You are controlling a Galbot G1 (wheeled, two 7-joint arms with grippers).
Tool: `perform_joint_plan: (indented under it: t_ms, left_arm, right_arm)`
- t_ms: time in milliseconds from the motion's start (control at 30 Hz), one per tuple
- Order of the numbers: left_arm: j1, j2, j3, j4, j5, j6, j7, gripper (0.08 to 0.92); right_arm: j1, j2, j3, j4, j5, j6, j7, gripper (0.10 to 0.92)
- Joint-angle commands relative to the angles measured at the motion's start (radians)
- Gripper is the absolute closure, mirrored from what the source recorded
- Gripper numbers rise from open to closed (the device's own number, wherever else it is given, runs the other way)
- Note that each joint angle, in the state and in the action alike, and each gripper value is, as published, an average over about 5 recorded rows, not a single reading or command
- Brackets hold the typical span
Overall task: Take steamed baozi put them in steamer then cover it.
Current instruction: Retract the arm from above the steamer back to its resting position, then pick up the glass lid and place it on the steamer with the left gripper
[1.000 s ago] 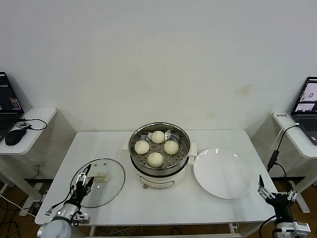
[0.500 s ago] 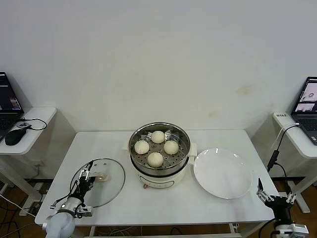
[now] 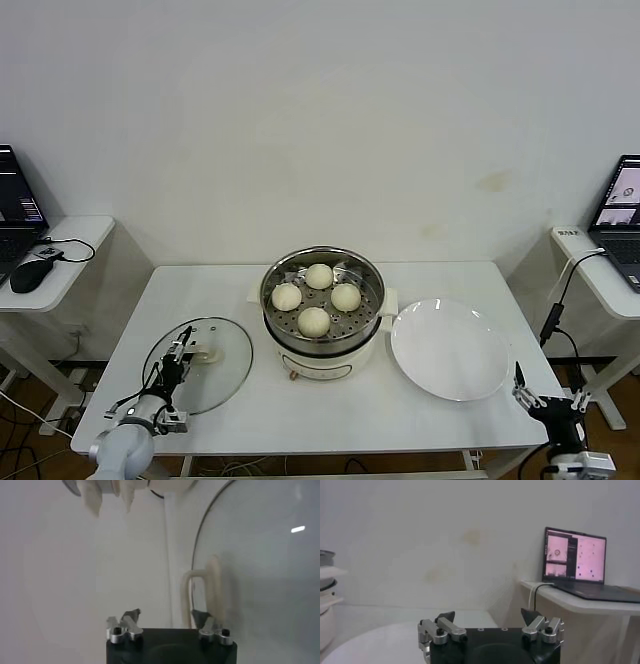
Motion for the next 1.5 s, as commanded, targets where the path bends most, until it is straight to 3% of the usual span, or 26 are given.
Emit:
perform_joint_plan:
  t_ms: [33, 367, 500, 767, 1133, 1500]
  left_arm:
    - [-0.015, -0.005, 0.001, 0.061, -0.006, -0.007, -0.011, 0.476]
    - [-0.002, -0.016, -0.017, 0.044, -0.02, -0.016, -0.073, 0.77]
    - [0.023, -0.018, -0.035, -0.01, -0.017, -0.009, -0.114, 0.849]
    - [0.127, 0.02, -0.091, -0.238, -0.03, 0.059, -0.105, 0.856]
    - [0.198, 0.157, -0.161, -0.519, -0.186, 0.176, 0.098, 0.856]
    - [0.123, 0.249, 0.016, -0.746, -0.378, 0.408, 0.259, 0.856]
  right_arm:
    - [-0.001, -0.001, 0.002, 0.0, -0.004, 0.002, -0.001, 0.203]
    - [-0.003, 0.004, -0.002, 0.001, -0.009, 0.006, -0.002, 0.202]
    - [-0.002, 0.004, -0.007, 0.001, -0.014, 0.008, -0.003, 0.203]
    - [-0.001, 0.004, -0.029, 0.005, -0.024, 0.008, -0.009, 0.203]
    - [0.003, -0.004, -0.056, -0.004, -0.038, 0.013, -0.016, 0.203]
    - [0.015, 0.007, -0.094, -0.017, -0.077, 0.017, -0.019, 0.203]
